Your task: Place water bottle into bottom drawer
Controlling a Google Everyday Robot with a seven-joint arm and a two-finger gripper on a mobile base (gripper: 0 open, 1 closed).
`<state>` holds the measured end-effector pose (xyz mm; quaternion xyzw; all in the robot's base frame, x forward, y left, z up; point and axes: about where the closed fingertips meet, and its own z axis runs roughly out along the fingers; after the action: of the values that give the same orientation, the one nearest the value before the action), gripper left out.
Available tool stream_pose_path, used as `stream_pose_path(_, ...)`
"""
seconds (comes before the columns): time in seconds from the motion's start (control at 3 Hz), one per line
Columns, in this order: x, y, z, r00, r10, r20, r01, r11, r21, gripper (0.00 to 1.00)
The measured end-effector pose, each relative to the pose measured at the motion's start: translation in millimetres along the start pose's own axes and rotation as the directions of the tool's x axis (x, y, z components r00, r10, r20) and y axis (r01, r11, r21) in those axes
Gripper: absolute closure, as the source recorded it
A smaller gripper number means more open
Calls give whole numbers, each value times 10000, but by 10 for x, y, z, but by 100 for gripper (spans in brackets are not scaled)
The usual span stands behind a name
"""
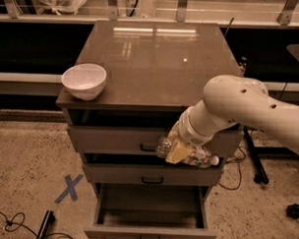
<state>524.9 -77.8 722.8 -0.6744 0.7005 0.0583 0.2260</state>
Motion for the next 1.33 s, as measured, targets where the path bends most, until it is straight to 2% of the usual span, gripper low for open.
stream_pose_path(0.33, 107, 142, 185, 9982, -189, 573, 172, 9994, 296, 100)
stream_pose_path(0.67, 149, 86, 161, 9970, -426, 647, 381, 9969, 690, 100)
stream_pose_path(1.0, 375, 99, 463, 9998, 180, 113, -182, 9997, 180, 100)
stream_pose_path(1.33, 726, 168, 964, 9901, 1325, 469, -1321, 9912, -112, 100)
